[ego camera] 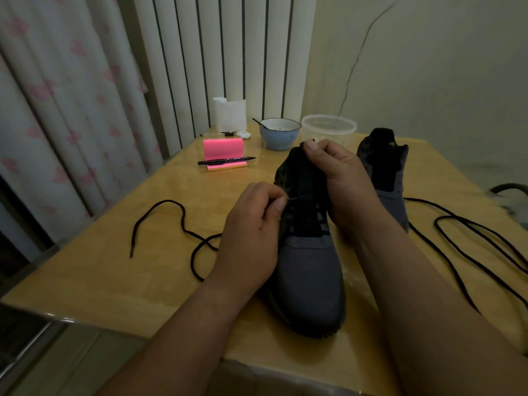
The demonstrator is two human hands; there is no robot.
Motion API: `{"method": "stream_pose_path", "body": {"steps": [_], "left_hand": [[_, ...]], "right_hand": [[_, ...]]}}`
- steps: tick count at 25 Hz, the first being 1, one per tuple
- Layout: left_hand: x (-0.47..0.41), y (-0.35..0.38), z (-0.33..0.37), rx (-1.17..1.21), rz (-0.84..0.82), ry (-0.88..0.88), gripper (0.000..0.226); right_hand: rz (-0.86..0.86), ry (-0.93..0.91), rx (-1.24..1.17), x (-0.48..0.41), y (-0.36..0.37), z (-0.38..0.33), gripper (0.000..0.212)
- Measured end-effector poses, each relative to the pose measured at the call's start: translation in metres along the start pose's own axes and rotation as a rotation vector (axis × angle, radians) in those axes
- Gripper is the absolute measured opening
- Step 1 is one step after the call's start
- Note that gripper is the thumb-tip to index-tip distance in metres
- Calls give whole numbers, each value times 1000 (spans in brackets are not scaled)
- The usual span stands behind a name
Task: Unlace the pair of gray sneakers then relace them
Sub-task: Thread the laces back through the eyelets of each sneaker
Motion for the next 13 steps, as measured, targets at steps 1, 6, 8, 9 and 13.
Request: {"method": "stream_pose_path", "body": {"steps": [1, 6, 8, 9, 13], "left_hand": [[-1, 1, -2, 41, -15, -35, 12], [-6, 4, -5, 271, -136, -202, 13], [-7, 3, -6, 263, -161, -192, 12], [-8, 3, -7, 259, -173, -189, 12], [-10, 6, -11, 361, -231, -261, 12]], "right_hand": [[-3, 1, -1, 0, 0, 0, 23], [2, -11, 7, 1, 2, -1, 23], [1, -15, 26, 0, 2, 0, 22], [1, -15, 38, 0, 2, 0, 22], [8, -18, 63, 1, 4, -2, 26]]}}
Point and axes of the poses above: each hand's wrist, its own x-axis away from the middle knuckle, its own y-axis out of the palm, z = x × y, the point moved 4 cm from there along -x, towards the middle knuckle, and after that the axes turned 2 degrees about x, right-handed, at the moved point
